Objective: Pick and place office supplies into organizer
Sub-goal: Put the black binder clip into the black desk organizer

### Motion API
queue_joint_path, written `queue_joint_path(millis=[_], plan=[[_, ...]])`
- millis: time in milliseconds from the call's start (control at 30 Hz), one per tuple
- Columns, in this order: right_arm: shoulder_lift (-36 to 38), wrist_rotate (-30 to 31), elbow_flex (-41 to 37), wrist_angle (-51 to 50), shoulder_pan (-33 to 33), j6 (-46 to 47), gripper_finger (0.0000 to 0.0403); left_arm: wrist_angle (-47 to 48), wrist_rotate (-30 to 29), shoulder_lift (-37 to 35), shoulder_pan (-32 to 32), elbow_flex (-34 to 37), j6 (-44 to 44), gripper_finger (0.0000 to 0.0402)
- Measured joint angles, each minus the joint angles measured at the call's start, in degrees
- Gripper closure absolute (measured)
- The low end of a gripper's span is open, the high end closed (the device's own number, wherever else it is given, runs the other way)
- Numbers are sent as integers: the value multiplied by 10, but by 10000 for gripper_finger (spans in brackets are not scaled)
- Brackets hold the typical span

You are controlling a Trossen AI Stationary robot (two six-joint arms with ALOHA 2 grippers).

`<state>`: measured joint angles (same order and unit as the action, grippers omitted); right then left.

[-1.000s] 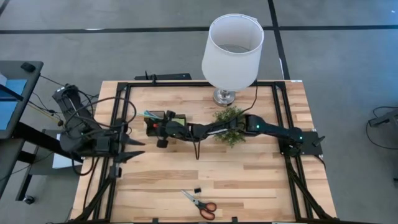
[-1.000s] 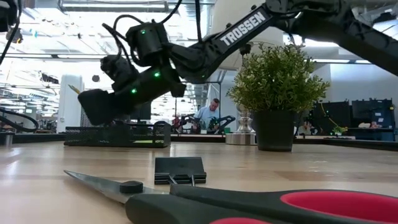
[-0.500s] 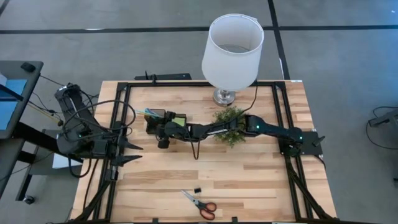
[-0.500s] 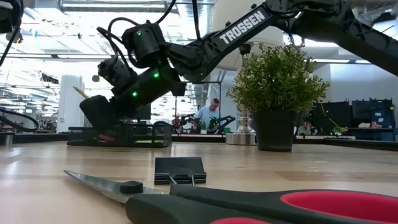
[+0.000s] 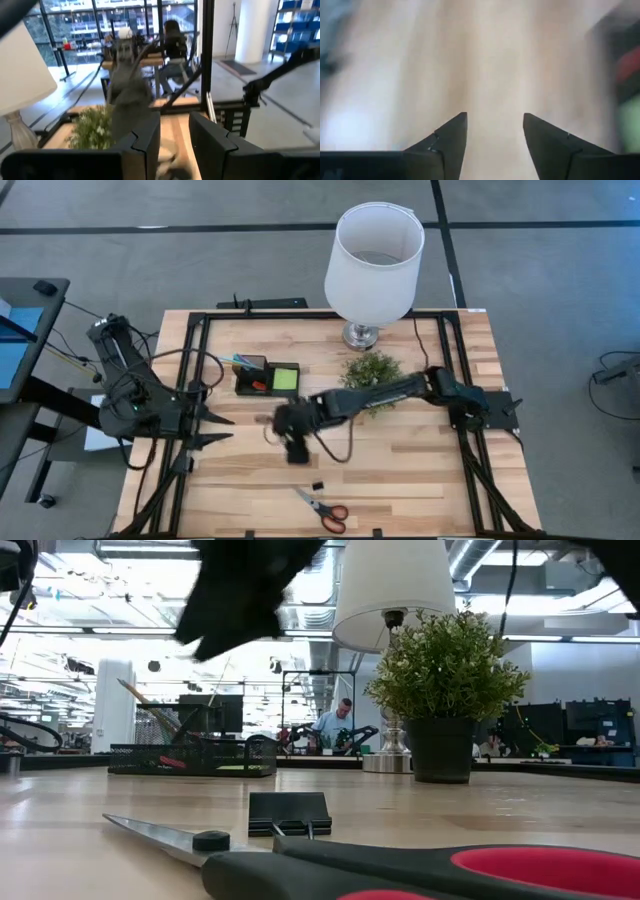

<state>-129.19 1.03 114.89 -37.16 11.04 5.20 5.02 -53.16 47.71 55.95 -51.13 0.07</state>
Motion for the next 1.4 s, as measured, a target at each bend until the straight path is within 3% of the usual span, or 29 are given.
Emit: queue_joint_path(millis=[133, 300, 433, 600, 733, 833, 1033, 1100, 1233, 1400], plan=[[13, -109, 0, -128, 51, 47, 231, 59, 0, 19, 0, 0, -60, 304], [5, -106, -1, -192, 127, 25, 244, 118, 8, 72, 0, 0, -159, 304], [5, -24, -11, -192, 177, 55, 258, 144, 32, 136, -4, 0, -206, 304], [19, 81, -10, -288, 212, 221, 284, 130, 22, 225, -51, 0, -306, 304], [27, 171, -11, -430, 234, 342, 298, 128, 142, 283, -139, 0, -311, 304], [45, 217, -11, -529, 253, 429, 301, 45, 266, 320, -219, 0, -259, 304], [107, 261, -30, -496, 298, 475, 301, -146, 608, 403, -329, -1, -17, 304], [127, 299, -37, -514, 324, 511, 301, -167, 681, 437, -341, -1, 43, 304], [160, 368, -67, -516, 371, 604, 301, -166, 685, 510, -344, -2, 126, 304], [189, 408, -116, -509, 410, 740, 301, -167, 661, 589, -347, -30, 155, 302]])
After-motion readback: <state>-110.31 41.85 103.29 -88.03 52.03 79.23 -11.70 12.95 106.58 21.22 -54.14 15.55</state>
